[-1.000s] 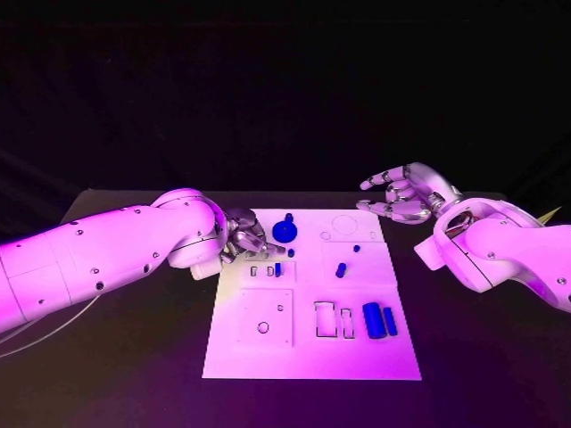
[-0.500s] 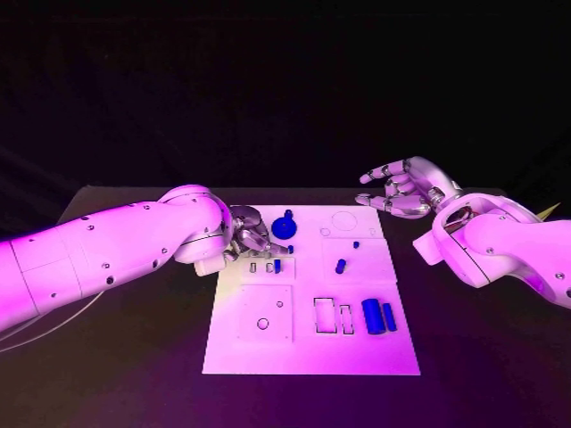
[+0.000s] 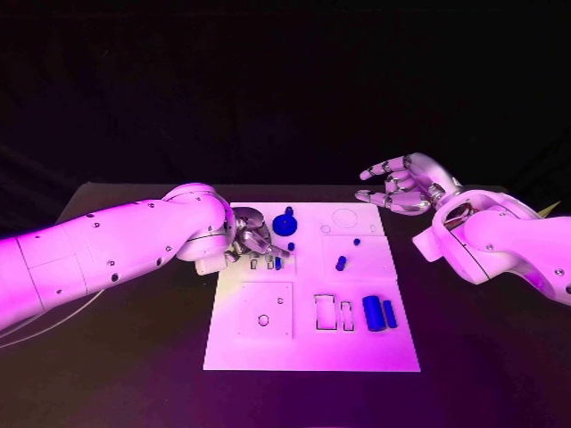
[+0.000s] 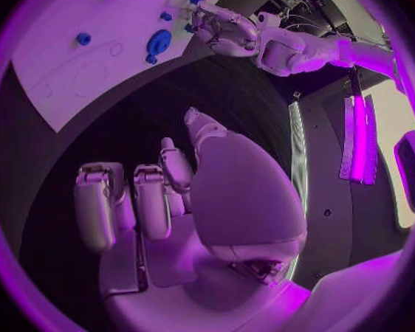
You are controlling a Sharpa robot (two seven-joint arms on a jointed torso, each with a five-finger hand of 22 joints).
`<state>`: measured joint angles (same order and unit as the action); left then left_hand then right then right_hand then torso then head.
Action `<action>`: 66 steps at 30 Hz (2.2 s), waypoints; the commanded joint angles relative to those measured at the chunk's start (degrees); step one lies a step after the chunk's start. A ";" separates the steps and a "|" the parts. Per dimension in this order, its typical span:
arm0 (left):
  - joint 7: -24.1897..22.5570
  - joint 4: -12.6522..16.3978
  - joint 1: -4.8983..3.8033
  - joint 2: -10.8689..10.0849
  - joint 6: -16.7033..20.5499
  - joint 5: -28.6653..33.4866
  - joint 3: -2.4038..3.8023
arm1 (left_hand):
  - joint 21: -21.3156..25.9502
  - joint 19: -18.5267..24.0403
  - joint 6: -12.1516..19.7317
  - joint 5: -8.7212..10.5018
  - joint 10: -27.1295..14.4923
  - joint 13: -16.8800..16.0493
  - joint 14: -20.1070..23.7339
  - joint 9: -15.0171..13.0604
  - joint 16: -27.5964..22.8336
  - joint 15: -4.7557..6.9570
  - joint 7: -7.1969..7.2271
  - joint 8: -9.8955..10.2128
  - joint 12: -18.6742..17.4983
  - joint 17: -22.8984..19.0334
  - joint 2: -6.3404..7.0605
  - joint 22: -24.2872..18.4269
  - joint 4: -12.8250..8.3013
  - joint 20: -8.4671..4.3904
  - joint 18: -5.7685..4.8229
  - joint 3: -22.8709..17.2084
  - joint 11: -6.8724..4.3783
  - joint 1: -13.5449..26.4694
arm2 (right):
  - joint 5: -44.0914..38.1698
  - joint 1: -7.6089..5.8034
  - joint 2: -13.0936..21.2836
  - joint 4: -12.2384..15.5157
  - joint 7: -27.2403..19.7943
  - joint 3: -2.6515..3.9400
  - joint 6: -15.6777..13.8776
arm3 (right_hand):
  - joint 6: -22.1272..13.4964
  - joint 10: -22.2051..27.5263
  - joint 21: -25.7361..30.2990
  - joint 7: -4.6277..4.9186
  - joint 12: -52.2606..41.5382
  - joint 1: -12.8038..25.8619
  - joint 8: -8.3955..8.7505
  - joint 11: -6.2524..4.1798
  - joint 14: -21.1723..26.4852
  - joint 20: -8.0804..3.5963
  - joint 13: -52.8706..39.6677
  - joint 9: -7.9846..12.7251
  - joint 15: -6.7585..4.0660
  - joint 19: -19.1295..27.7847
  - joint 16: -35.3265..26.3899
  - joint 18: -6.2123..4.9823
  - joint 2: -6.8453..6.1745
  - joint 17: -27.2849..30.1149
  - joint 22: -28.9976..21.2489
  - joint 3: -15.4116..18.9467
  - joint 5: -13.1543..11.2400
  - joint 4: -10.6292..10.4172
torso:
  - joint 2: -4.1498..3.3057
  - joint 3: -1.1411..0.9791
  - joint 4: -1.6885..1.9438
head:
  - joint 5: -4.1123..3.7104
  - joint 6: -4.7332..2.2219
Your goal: Assemble the parts on the task board
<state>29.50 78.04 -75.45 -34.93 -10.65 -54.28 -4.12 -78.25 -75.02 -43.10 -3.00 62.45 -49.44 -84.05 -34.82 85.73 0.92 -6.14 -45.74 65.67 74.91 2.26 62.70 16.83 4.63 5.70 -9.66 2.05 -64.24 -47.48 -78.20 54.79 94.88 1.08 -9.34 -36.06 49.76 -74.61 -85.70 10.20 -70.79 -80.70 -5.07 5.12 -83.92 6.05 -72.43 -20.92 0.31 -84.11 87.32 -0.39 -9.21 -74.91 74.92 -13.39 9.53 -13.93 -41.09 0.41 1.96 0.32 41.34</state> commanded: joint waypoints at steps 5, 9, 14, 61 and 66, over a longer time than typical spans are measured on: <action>0.10 -0.24 -0.05 0.31 -2.10 0.07 -0.17 | -0.34 0.08 0.40 -0.13 -0.51 -0.05 -2.24 -0.24 0.01 0.34 -0.03 0.16 -0.33 7.86 -0.72 0.32 -0.14 -0.01 -0.38 0.10 0.12 -0.52 | -0.03 -0.01 -0.11 -0.07 -0.64 0.03 0.31 | -0.33 0.39 0.19 -0.07 0.24 0.30 -0.29 -0.04 -4.56 0.46 -0.04 0.06 0.34 -3.54 -0.23 -0.89 -0.17 -9.50 11.61 -0.15 0.42 -0.30 | -0.01 0.01 -0.04 | 0.07 0.02; 0.11 -0.30 -0.04 0.31 -2.13 0.15 -0.24 | -0.34 0.14 0.34 -0.12 -0.53 -0.11 -2.22 -0.47 0.00 0.32 -0.01 0.04 -0.31 7.85 -0.73 0.28 -0.17 0.03 -0.36 0.02 0.12 -1.01 | -0.03 -0.01 -0.08 -0.07 -0.66 0.03 0.24 | -0.26 0.35 0.16 -0.10 0.22 0.26 -0.37 -0.06 -4.55 0.45 -0.04 0.07 0.32 -3.56 -0.25 -0.88 -0.09 -9.48 11.63 -0.26 0.47 -0.33 | -0.02 0.00 0.01 | 0.03 0.10; 0.11 -0.31 -0.04 0.37 -2.03 0.30 -0.28 | -0.41 0.15 0.17 -0.13 -0.52 -0.16 -2.25 -0.99 0.06 0.35 0.08 -0.26 -0.29 7.95 -1.05 0.41 -0.17 0.04 -0.37 -0.32 0.06 -2.00 | -0.04 -0.01 -0.12 -0.05 -0.69 0.03 0.18 | -0.18 0.29 0.18 -0.12 0.18 0.13 -0.46 -0.09 -4.56 0.43 -0.05 0.08 0.29 -3.56 -0.26 -0.88 0.02 -9.48 11.62 -0.46 0.58 -0.32 | -0.03 -0.02 -0.02 | 0.04 0.19; -0.62 -1.90 -0.03 0.66 2.11 10.22 -0.64 | -1.25 -0.21 0.45 -0.01 0.82 -0.43 -2.78 -7.37 0.57 1.20 1.11 -0.15 -1.29 9.13 2.20 2.10 -4.01 -0.66 -0.61 -25.46 -1.03 -12.30 | -0.28 -0.01 -0.54 -0.73 0.06 0.02 1.19 | -0.10 0.26 -0.04 -0.15 0.20 0.00 -0.57 -0.12 -4.61 0.40 -0.01 0.11 0.26 -3.69 -0.20 -0.82 0.09 -9.62 11.79 -0.69 0.68 -0.29 | 0.00 0.00 0.04 | -0.31 0.42; -0.67 -1.88 -0.03 0.44 2.42 11.97 -0.63 | -1.28 -0.24 0.56 -0.04 1.05 -0.51 -2.82 -8.39 0.59 1.26 1.07 -0.25 -1.36 9.21 3.40 2.21 -5.73 -0.64 -0.62 -29.61 -0.97 -10.70 | -0.29 -0.01 -0.55 -0.70 0.13 0.02 1.35 | -0.10 0.26 -0.04 -0.15 0.20 0.00 -0.57 -0.12 -4.61 0.40 -0.01 0.11 0.26 -3.69 -0.20 -0.82 0.09 -9.62 11.79 -0.69 0.68 -0.29 | 0.00 -0.07 0.05 | -0.01 0.21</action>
<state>29.47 76.09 -75.45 -34.49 -9.23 -45.55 -4.78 -79.18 -75.24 -42.78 -2.89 63.31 -49.90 -84.04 -43.13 85.98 1.75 -5.19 -45.81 64.55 74.90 5.51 64.87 18.22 4.41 5.71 -32.00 1.02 -75.20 -47.41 -78.20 54.28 94.12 1.32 -9.34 -35.71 49.81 -74.62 -85.70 10.15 -70.79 -80.70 -5.30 5.13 -83.92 6.05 -72.44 -20.89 0.31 -84.11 87.32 -0.39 -9.21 -74.94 74.93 -13.70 9.99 -14.24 -41.09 0.40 1.99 0.13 41.74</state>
